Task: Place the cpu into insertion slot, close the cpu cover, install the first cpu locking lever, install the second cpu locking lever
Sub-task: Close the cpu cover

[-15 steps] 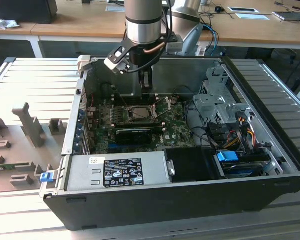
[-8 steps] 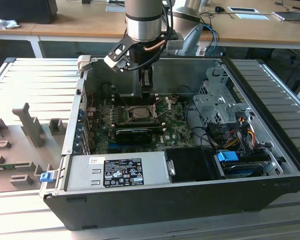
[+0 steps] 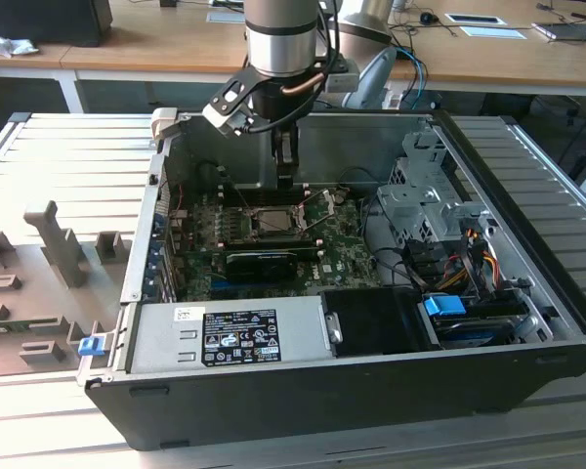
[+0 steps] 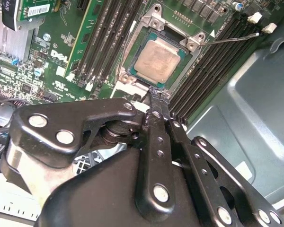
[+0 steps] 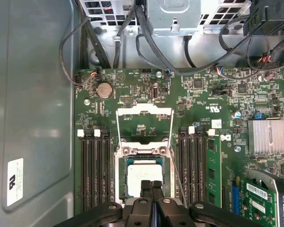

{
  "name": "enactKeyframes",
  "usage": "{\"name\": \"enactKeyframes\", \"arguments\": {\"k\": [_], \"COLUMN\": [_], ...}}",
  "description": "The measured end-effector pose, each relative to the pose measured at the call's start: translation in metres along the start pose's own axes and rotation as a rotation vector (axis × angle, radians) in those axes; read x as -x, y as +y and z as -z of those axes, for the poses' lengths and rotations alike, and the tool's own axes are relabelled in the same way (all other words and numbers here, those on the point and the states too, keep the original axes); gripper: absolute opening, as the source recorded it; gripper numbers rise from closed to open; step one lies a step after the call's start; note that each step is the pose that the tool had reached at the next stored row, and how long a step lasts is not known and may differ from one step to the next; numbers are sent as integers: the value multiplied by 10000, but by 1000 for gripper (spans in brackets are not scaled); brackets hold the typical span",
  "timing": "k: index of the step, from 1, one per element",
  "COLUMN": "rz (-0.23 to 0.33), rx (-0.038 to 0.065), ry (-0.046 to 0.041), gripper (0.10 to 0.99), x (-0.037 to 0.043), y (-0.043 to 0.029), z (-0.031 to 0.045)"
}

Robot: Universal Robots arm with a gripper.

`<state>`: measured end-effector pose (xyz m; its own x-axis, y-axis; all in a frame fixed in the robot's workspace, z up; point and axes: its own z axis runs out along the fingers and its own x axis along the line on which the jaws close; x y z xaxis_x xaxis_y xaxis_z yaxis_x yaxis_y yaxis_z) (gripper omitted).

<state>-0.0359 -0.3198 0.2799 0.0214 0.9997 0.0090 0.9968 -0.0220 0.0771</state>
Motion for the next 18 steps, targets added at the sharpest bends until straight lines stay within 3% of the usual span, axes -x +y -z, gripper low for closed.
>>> {"name": "enactKeyframes", "arguments": {"k": [18], "rz": [0], "rx": [0], "ry": [0], "gripper": [106], "x": [-1], "y": [7], "z": [85]}}
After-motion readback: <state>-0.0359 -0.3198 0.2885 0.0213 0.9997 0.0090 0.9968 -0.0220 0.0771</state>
